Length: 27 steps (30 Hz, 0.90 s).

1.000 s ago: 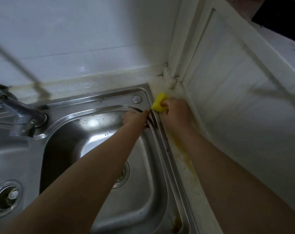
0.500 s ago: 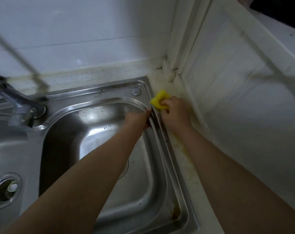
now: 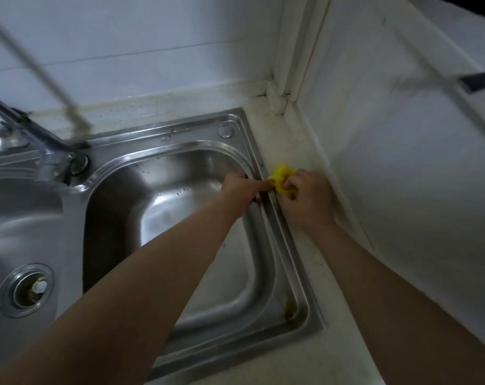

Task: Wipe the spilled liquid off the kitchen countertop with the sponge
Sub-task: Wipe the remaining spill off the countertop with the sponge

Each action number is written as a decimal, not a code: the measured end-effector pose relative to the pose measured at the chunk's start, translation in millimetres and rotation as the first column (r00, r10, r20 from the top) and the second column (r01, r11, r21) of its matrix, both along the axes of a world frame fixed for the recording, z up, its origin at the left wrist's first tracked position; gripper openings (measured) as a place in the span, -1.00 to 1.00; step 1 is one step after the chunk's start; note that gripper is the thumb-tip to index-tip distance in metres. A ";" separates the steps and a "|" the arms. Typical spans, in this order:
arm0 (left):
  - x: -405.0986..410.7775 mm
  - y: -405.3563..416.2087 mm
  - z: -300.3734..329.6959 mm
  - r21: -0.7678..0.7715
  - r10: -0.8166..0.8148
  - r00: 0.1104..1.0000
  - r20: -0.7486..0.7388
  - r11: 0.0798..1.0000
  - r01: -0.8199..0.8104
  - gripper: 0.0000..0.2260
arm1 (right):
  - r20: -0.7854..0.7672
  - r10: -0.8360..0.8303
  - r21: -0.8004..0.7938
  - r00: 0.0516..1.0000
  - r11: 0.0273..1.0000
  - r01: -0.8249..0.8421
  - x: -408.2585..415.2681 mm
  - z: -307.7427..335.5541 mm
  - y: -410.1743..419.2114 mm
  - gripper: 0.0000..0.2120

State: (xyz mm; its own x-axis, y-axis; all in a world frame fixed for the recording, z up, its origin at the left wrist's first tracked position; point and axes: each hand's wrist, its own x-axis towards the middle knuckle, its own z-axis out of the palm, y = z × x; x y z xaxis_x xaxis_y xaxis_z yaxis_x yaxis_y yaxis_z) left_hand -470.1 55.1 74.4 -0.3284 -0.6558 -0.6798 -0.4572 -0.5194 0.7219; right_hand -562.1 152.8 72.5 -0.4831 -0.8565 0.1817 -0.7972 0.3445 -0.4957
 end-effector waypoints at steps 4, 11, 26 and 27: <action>3.6 12.2 3.6 0.124 0.083 0.991 -0.106 0.990 -0.070 -0.82 | 0.027 -0.134 0.020 0.991 0.991 0.133 11.0 10.0 4.0 -0.85; -7.0 4.6 0.5 0.034 0.188 0.982 0.034 0.981 -0.189 -0.69 | 0.032 -0.058 0.032 0.998 0.998 0.057 9.8 5.2 -14.2 -0.81; 3.1 20.7 3.9 0.017 0.163 0.987 0.012 0.986 -0.163 -0.65 | 0.049 -0.031 -0.011 0.998 0.999 0.032 5.0 -5.0 27.5 -0.88; 6.0 30.6 5.1 0.004 0.156 0.988 0.006 0.988 -0.156 -0.65 | 0.033 -0.045 -0.018 0.998 0.999 0.046 12.2 -5.5 44.2 -0.90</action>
State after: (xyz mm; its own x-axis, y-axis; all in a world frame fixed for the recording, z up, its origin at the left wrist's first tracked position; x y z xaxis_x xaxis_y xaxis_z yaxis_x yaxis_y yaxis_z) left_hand -464.1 85.7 79.4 -0.2184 -0.6956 -0.6844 -0.3746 -0.5879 0.7170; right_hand -549.9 197.0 67.0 -0.5275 -0.8301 0.1807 -0.7642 0.3707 -0.5278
